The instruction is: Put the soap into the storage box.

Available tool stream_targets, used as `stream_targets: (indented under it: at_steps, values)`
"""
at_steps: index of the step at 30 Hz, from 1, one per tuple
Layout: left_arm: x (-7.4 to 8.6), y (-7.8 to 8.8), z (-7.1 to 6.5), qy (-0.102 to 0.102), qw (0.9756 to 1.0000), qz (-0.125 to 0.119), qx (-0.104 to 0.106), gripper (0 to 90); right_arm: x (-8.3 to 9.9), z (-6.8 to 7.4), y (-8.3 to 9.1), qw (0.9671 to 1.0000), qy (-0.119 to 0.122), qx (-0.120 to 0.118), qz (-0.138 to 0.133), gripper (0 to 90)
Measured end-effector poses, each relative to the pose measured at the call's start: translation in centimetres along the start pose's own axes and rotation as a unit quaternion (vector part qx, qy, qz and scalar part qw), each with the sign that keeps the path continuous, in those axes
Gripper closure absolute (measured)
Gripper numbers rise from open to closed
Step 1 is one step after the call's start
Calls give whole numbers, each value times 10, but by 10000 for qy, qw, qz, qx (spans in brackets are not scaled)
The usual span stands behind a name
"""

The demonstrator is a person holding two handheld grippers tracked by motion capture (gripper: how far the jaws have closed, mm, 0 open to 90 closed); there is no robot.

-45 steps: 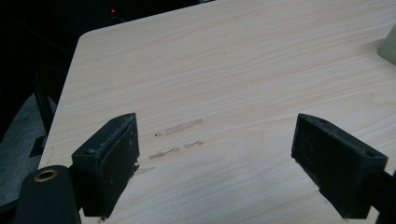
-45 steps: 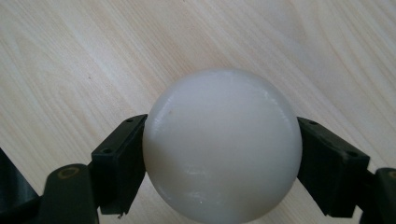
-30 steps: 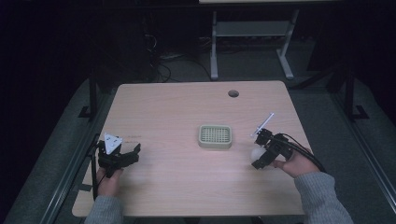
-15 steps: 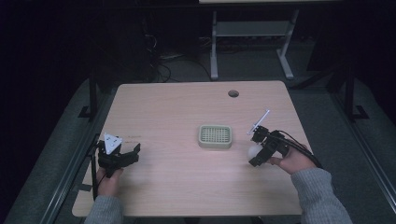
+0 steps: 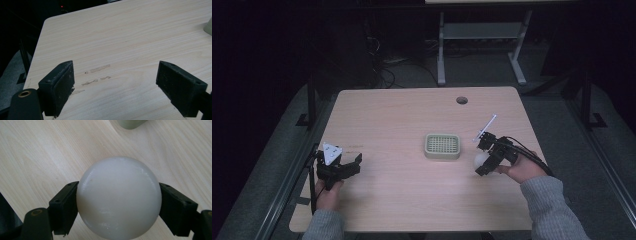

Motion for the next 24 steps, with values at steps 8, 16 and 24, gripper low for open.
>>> stream_targets:
  at_steps: [8,16,24]
  values:
    - [0,0,0,-7,10000,0,-10,148,-8,1,2,10000,60,-1,-3,224]
    - [0,1,0,-20,10000,11,-9,148,-16,1,4,9999,118,-5,12,224]
    - [0,1,0,-3,10000,2,-19,148,-24,1,5,9999,169,-15,6,224]
Point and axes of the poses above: each handheld gripper's, and its own axes: y roughly backward along the jaws, x roughly out of its underside, z roughly to its left, the point moved 4 cm from there along -y, roughly forward along the jaws, and after that the axes turned 12 degrees about x, right-handed, at the moved point
